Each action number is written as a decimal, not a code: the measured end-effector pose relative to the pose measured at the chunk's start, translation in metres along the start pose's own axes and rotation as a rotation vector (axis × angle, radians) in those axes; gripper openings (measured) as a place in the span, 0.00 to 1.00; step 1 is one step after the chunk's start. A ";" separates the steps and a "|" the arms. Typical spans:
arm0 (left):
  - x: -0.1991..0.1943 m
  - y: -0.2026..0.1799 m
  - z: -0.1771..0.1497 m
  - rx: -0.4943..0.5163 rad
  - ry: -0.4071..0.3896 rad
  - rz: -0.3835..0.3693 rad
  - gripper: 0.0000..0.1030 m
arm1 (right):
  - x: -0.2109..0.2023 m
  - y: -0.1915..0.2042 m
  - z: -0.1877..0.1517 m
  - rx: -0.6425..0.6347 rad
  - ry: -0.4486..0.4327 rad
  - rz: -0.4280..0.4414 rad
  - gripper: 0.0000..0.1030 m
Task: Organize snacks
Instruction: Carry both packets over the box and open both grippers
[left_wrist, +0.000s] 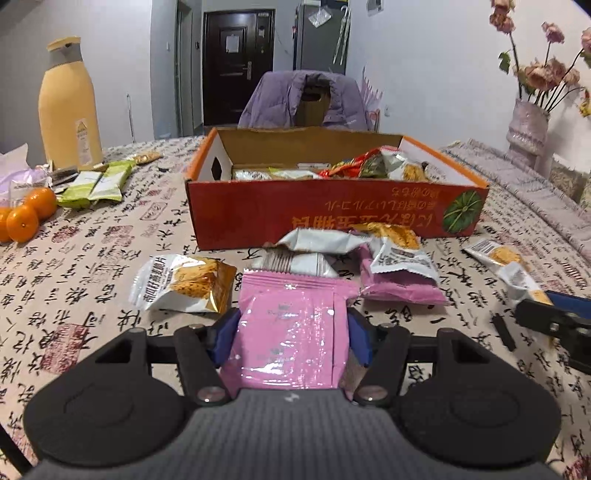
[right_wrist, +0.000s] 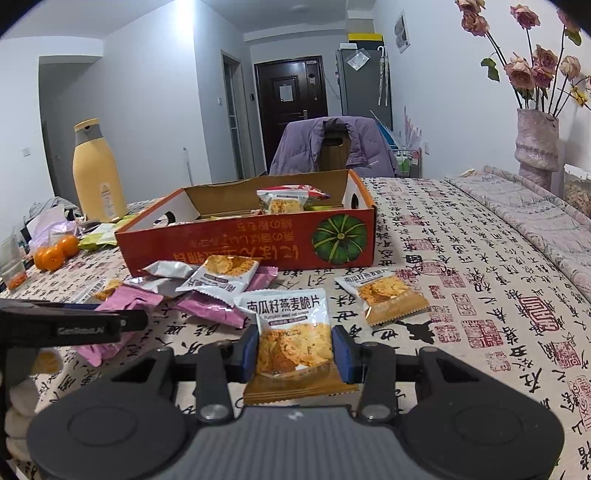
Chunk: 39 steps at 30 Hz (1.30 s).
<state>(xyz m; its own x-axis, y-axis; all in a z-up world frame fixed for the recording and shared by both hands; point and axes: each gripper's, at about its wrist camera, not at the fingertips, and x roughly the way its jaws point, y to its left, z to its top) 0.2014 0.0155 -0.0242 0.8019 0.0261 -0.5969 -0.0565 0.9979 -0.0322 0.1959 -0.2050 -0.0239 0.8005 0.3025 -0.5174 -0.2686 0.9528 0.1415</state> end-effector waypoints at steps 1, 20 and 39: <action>-0.004 0.000 0.000 0.001 -0.009 -0.001 0.60 | 0.000 0.001 0.000 -0.002 -0.002 0.001 0.40; -0.036 -0.002 0.054 -0.032 -0.188 -0.043 0.60 | 0.002 0.018 0.052 -0.055 -0.104 -0.007 0.40; 0.021 -0.002 0.129 -0.099 -0.258 -0.038 0.60 | 0.083 0.012 0.146 -0.053 -0.162 -0.069 0.40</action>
<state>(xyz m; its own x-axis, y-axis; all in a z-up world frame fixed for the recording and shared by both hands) 0.2952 0.0217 0.0664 0.9290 0.0157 -0.3699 -0.0711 0.9881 -0.1366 0.3374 -0.1647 0.0580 0.8925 0.2408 -0.3815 -0.2345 0.9700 0.0636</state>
